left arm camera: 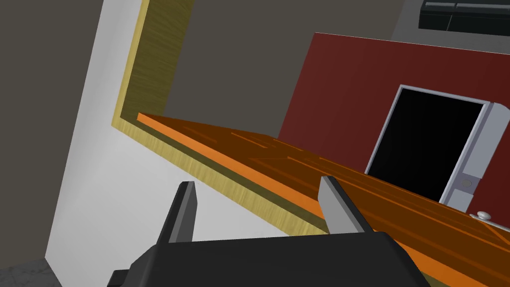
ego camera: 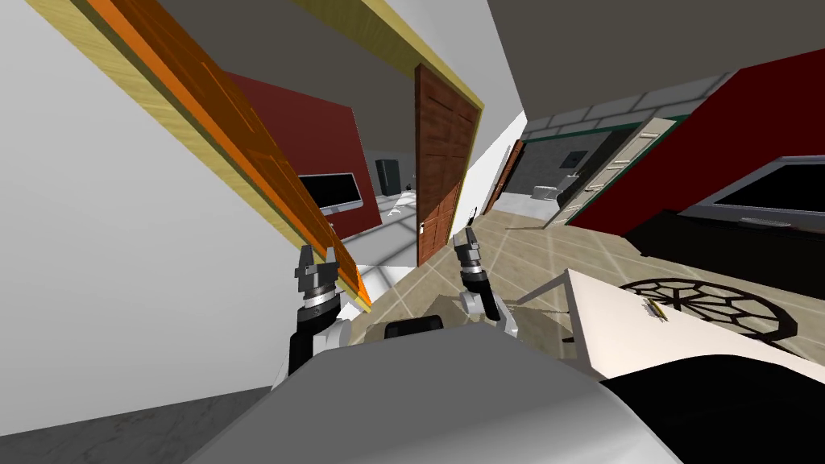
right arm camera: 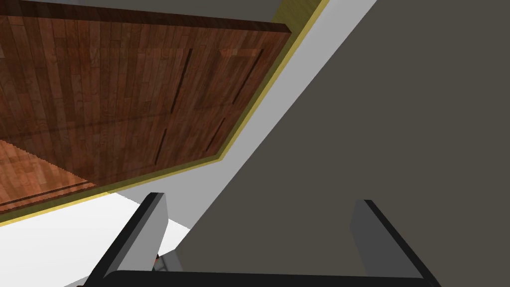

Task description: Push the door open

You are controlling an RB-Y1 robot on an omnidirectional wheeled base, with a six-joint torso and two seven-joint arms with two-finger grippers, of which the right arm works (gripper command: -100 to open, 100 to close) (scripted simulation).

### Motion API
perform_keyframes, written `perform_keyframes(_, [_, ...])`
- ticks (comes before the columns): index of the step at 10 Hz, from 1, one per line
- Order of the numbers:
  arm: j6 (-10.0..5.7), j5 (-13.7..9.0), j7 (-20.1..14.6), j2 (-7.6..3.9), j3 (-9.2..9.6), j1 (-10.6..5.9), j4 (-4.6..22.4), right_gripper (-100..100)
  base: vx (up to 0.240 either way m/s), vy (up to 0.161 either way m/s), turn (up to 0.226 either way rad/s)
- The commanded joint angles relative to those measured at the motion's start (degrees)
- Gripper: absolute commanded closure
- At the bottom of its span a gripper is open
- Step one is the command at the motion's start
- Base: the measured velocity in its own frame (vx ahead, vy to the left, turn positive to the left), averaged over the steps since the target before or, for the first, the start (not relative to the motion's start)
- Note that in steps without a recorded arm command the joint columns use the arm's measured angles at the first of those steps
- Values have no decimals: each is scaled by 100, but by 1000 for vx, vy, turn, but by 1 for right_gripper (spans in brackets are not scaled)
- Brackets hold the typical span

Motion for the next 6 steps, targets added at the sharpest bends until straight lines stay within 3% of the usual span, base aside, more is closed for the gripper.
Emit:
perform_keyframes(1, [-23, 6, 22, -7, 43, -68, 208, -100, 84, -72, 52])
perform_keyframes(6, [-117, 18, 89, -33, 166, -308, 925, -100, 93, -78, 61])
